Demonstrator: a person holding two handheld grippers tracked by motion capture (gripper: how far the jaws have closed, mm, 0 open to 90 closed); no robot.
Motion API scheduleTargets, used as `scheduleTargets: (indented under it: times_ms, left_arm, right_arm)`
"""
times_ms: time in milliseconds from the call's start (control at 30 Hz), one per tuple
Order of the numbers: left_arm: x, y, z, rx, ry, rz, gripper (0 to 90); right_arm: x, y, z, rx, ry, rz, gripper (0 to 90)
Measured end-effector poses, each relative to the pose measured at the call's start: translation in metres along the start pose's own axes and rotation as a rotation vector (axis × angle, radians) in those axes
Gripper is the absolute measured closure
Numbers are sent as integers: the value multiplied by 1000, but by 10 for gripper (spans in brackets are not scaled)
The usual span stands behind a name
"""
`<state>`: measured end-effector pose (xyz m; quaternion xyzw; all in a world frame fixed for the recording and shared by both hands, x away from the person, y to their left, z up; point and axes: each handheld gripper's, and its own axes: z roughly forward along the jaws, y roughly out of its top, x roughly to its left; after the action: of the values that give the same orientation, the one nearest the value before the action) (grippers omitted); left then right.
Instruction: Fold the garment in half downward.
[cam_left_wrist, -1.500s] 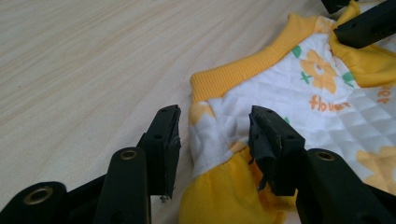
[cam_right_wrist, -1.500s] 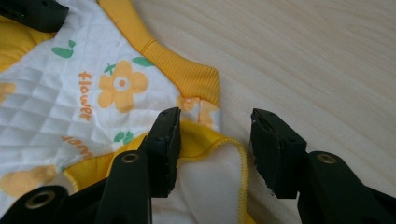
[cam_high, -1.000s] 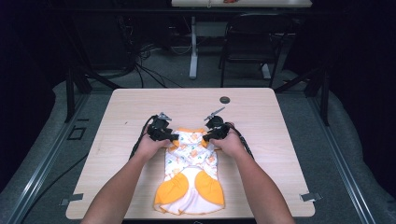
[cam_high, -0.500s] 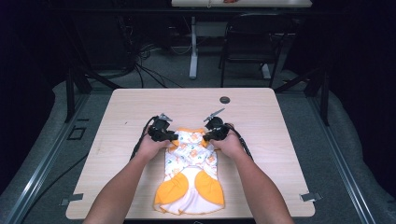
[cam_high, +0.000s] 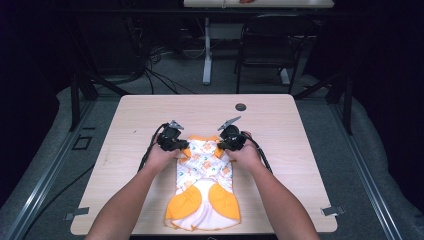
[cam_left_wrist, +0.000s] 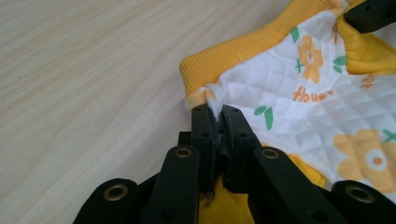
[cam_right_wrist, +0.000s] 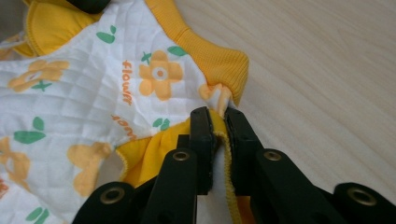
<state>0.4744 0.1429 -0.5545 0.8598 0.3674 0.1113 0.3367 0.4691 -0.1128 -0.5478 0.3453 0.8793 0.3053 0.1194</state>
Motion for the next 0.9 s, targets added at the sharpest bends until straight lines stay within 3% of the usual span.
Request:
scheduleTargets:
  times_ms: [333,700,900]
  left_arm:
    - [-2,6,-21,-72,16,17,846]
    - [-7,18,-36,-107,29,40,846]
    - [-8,26,-47,-130,46,49,846]
  right_arm:
    - [2,5,-22,-59,6,1,829]
    - [2,9,-36,-105,-9,12,828]
    - [1,20,-48,-121,-27,-10,828]
